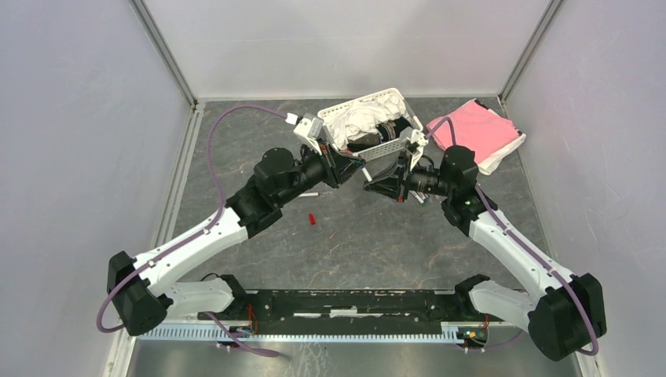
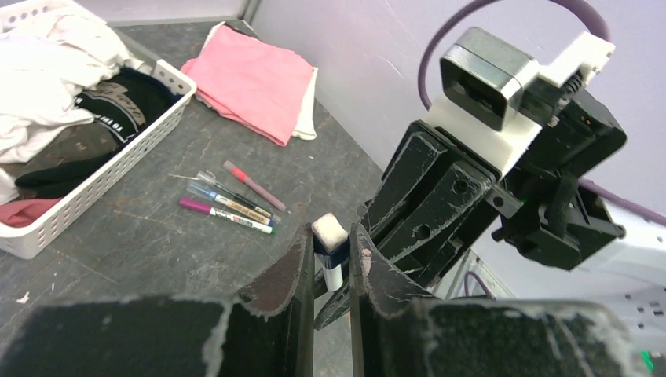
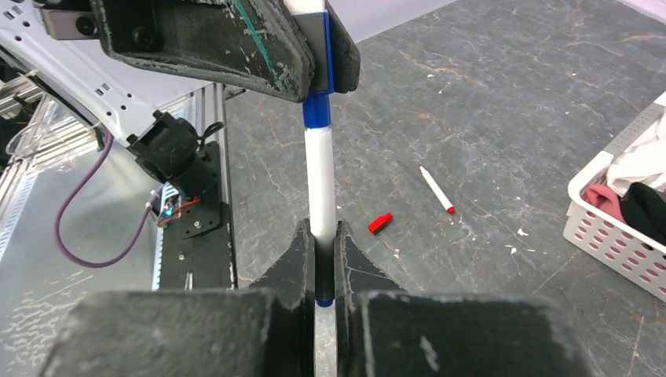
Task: Insert the pens into the pen caps
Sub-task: Press the pen cap onto the pen.
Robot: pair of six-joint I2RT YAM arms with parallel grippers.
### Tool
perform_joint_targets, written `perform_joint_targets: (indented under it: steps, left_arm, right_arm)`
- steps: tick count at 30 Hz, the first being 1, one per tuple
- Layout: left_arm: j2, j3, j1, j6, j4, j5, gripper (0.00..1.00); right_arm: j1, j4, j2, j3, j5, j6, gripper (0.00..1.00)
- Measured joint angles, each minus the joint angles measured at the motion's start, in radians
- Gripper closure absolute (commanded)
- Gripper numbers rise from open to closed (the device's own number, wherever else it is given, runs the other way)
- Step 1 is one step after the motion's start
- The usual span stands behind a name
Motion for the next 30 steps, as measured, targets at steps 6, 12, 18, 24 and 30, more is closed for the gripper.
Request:
perform_joint_targets:
  steps: [6, 12, 18, 24, 30]
  left_arm:
    - [0.023, 0.01, -0.039, -0.036, -0.034, -0.114, 0.73]
    - [0.007, -0.001, -0.072, -0.042, -0.075, -0.115, 0.52]
    - [-0.05, -0.009, -0.074, -0.041, -0.115, -0.1, 0.32]
    - [-0.164, -0.041, -0.063, 0.014, -0.131, -0.076, 0.0]
    - [-0.269, -0.109, -0.007, 0.059, -0.083, 0.053, 0.0]
  right_arm:
    - [0.0, 0.035, 0.0, -0.046, 0.019, -0.008, 1.0]
    - [0.0, 0.112, -0.016, -0.082, -0.006, -0.014, 1.0]
    - [0.0, 0.191, -0.047, -0.099, -0.032, -0.012, 1.0]
    - [-0.001, 0.237, -0.049, -0.119, -0.062, 0.021, 1.0]
    - [-0.005, 0.346, -0.055, -0.134, -0.121, 0.117, 1.0]
